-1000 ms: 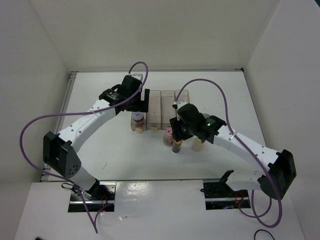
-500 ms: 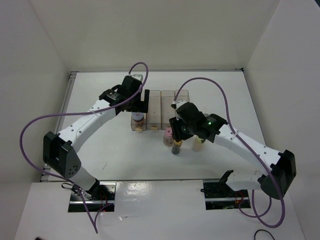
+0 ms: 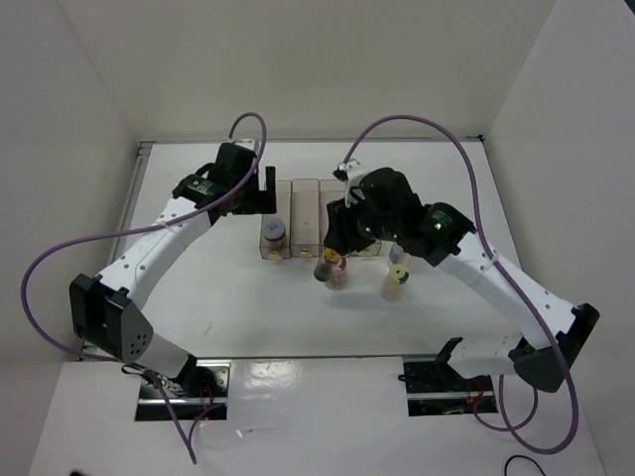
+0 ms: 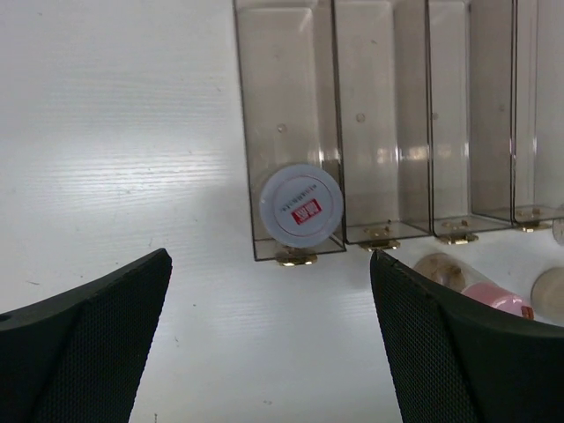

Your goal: Organize the condiment bottles

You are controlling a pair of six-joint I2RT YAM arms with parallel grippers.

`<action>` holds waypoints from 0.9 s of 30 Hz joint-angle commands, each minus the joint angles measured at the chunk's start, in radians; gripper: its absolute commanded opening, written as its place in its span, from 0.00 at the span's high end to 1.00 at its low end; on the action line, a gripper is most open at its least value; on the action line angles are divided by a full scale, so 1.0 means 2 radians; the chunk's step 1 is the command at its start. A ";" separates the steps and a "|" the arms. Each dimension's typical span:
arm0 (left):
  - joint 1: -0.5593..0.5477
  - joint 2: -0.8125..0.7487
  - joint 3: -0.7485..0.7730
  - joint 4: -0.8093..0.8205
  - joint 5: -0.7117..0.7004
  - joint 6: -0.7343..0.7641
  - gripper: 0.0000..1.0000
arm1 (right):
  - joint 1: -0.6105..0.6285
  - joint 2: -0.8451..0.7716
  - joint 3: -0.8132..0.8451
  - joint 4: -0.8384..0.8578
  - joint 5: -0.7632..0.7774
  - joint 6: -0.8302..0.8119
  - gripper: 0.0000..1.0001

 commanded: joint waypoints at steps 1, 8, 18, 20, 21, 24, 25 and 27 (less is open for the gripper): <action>0.045 -0.022 -0.002 0.023 0.031 0.002 0.01 | 0.005 0.041 0.071 0.049 0.038 -0.017 1.00; 0.126 -0.032 -0.026 0.048 0.108 0.002 0.01 | 0.005 0.134 0.129 0.078 0.119 -0.032 1.00; 0.160 -0.046 -0.046 0.053 0.133 0.017 0.01 | 0.005 0.192 0.162 0.124 0.177 -0.037 1.00; 0.166 -0.051 -0.051 0.053 0.133 0.022 0.01 | 0.005 0.204 0.167 0.124 0.177 -0.037 1.00; 0.172 -0.051 -0.056 0.053 0.137 0.022 0.01 | 0.005 0.205 0.173 0.124 0.177 -0.037 1.00; 0.177 -0.051 -0.065 0.058 0.142 0.022 0.01 | 0.005 0.221 0.177 0.134 0.172 -0.037 1.00; 0.177 -0.051 -0.065 0.058 0.142 0.022 0.01 | 0.005 0.221 0.177 0.134 0.168 -0.037 1.00; 0.181 -0.051 -0.065 0.058 0.146 0.026 0.01 | 0.005 0.234 0.177 0.140 0.168 -0.037 1.00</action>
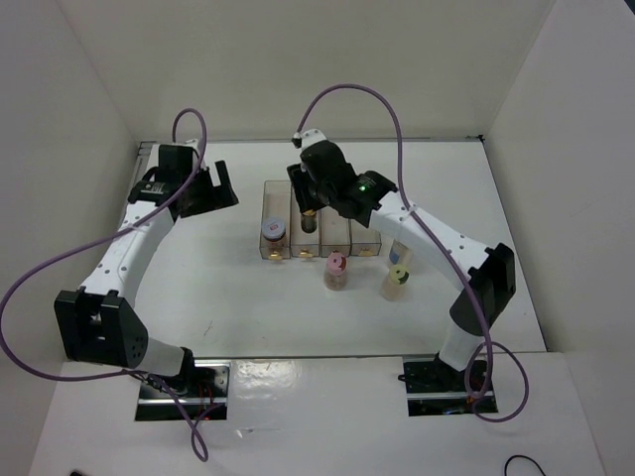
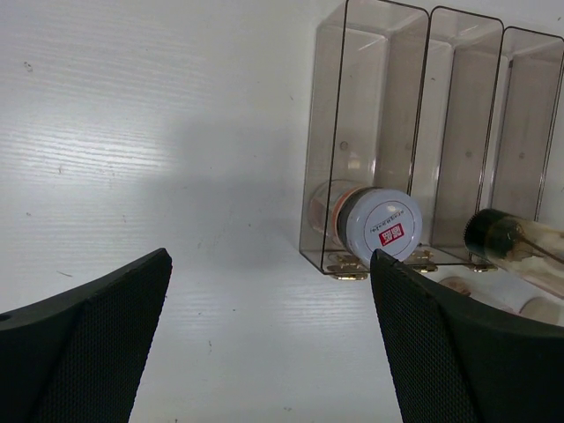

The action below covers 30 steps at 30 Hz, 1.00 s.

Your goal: Organize the condiment bottles

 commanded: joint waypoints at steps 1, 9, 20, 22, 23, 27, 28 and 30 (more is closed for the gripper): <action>0.010 -0.012 -0.005 0.018 0.020 0.012 0.01 | 0.004 0.018 0.026 0.052 0.008 -0.003 1.00; 0.020 -0.017 -0.005 0.018 0.030 0.022 0.01 | 0.004 0.043 0.017 0.067 0.008 -0.003 1.00; 0.029 -0.017 -0.005 0.018 0.035 0.027 0.01 | 0.004 0.063 -0.020 0.095 -0.002 0.012 1.00; 0.029 -0.017 -0.010 0.018 0.039 0.027 0.01 | 0.004 0.063 -0.025 0.099 -0.002 0.012 1.00; 0.029 -0.017 -0.010 0.018 0.040 0.027 0.01 | 0.004 0.063 -0.030 0.099 -0.002 0.016 1.00; 0.029 -0.017 -0.015 0.018 0.040 0.032 0.01 | 0.004 0.063 -0.040 0.099 -0.002 0.017 1.00; 0.029 -0.017 -0.015 0.018 0.040 0.032 0.01 | 0.004 0.063 -0.040 0.099 -0.002 0.017 1.00; 0.029 -0.017 -0.015 0.018 0.044 0.032 0.01 | 0.004 0.063 -0.050 0.099 -0.002 0.021 1.00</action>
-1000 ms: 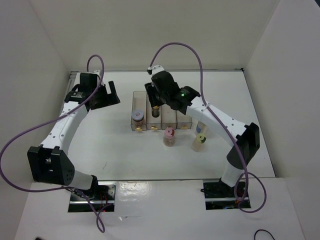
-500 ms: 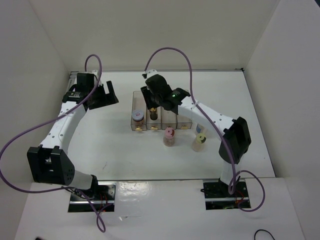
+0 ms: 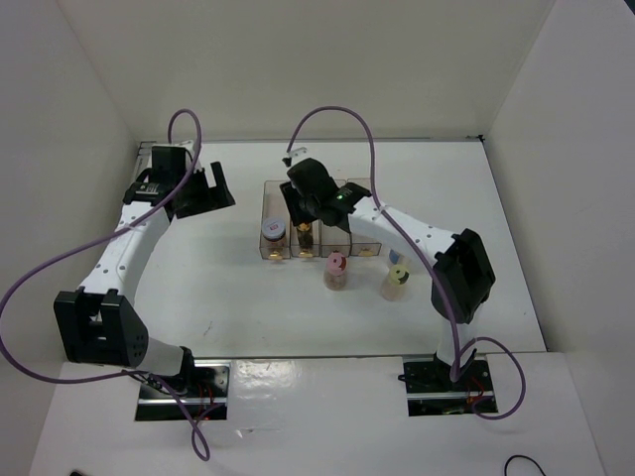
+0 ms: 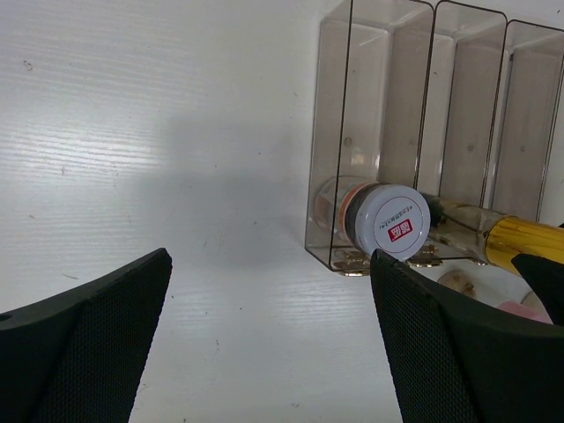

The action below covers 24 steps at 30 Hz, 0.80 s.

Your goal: Organize the condiment bottles

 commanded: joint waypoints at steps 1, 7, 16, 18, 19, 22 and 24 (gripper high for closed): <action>0.002 -0.016 -0.005 0.013 0.014 0.015 0.01 | 0.004 -0.005 -0.006 0.036 0.004 0.009 1.00; 0.002 -0.021 -0.010 0.018 0.014 0.015 0.01 | 0.004 -0.005 -0.015 0.036 0.004 0.014 0.89; 0.002 -0.025 -0.010 0.018 0.019 0.015 0.01 | 0.004 -0.005 -0.030 0.036 -0.007 0.018 0.60; 0.002 -0.025 -0.010 0.018 0.023 0.015 0.01 | 0.004 -0.005 -0.030 0.036 -0.007 0.018 0.56; 0.002 -0.025 -0.010 0.018 0.023 0.015 0.01 | 0.004 -0.005 -0.030 0.036 -0.007 0.018 0.52; 0.002 -0.025 -0.010 0.018 0.023 0.015 0.01 | 0.004 -0.005 -0.030 0.036 -0.003 0.018 0.52; 0.002 -0.025 -0.010 0.018 0.023 0.015 0.01 | 0.004 -0.010 -0.030 0.036 -0.003 0.018 0.47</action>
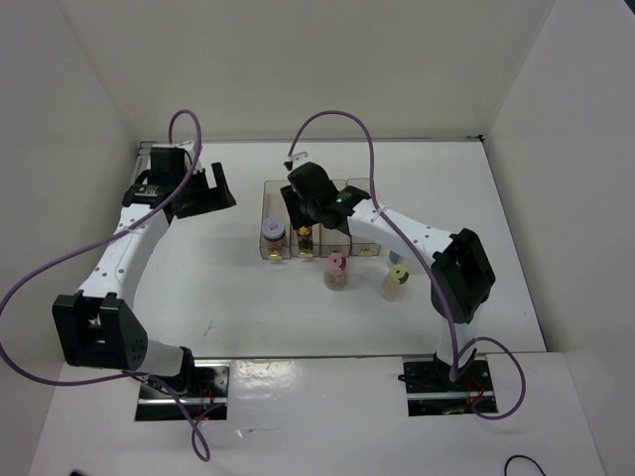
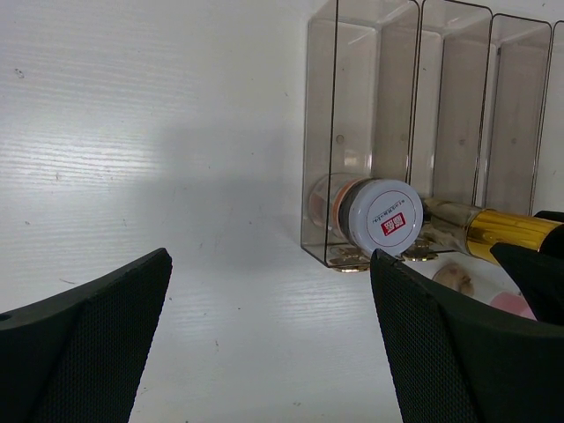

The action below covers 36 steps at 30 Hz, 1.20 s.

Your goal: Organize the condiment bottles

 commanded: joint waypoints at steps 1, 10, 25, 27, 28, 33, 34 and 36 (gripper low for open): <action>0.002 -0.017 -0.002 0.012 0.015 0.007 0.01 | 0.004 -0.010 -0.008 0.023 0.002 0.004 0.47; 0.002 -0.021 -0.002 0.012 0.015 0.007 0.01 | 0.004 -0.015 -0.023 0.014 0.007 0.013 0.32; 0.002 -0.031 -0.007 0.012 0.025 0.007 0.01 | 0.004 -0.080 0.010 -0.019 0.022 0.017 0.01; 0.002 -0.035 -0.012 0.012 0.029 0.007 0.01 | 0.004 -0.103 0.010 -0.024 0.009 0.017 0.01; 0.002 -0.035 -0.012 0.017 0.029 0.007 0.01 | 0.004 -0.128 0.010 -0.024 0.003 0.017 0.01; 0.002 -0.035 -0.017 0.017 0.035 0.007 0.01 | 0.004 -0.209 -0.073 -0.024 -0.018 0.030 0.01; 0.002 -0.035 -0.017 0.017 0.035 0.007 0.01 | 0.004 -0.233 -0.089 -0.024 -0.014 0.040 0.01; 0.002 -0.035 -0.023 0.017 0.039 0.007 0.01 | 0.004 -0.254 -0.137 -0.033 -0.005 0.052 0.01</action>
